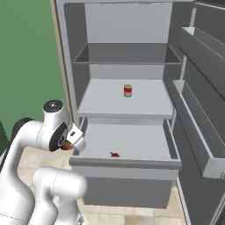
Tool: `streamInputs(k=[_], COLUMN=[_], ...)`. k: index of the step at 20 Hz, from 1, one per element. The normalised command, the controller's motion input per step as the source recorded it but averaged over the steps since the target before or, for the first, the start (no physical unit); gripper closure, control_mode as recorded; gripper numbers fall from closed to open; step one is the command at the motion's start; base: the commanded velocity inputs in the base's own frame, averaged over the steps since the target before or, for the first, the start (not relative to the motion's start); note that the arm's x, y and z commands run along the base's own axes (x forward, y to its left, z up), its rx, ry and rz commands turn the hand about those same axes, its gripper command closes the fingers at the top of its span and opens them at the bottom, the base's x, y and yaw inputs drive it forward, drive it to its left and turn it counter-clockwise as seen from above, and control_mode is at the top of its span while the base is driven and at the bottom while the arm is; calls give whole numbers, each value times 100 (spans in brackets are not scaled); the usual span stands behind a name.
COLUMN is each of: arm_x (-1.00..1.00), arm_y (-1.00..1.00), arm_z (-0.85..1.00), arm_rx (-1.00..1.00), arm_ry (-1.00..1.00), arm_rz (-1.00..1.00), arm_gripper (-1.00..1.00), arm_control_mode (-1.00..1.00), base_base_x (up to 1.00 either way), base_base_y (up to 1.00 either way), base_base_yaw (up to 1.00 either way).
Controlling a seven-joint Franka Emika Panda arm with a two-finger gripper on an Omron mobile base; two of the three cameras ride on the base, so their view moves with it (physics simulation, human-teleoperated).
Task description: Place the bell pepper and potato inside the fridge drawer. Close the drawer after placing the vegetables.
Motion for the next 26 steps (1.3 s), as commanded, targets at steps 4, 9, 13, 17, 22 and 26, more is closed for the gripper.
streamInputs(k=[4,9,13,17,22,26], arm_x=[0,0,0,0,48,79], arm_y=[0,0,0,-8,-46,-41], arm_z=[0,0,0,0,-16,-42], arm_rx=[0,0,0,1,7,5], arm_ry=[0,0,0,0,8,18], arm_rz=[0,0,0,0,0,0], arm_gripper=[100,100,100,100,100,100], arm_control_mode=[100,100,100,-100,-100,-100], base_base_x=[12,52,33,4,0,0], base_base_y=[9,2,-4,-13,0,0], base_base_yaw=[-22,-9,-2,0,0,0])
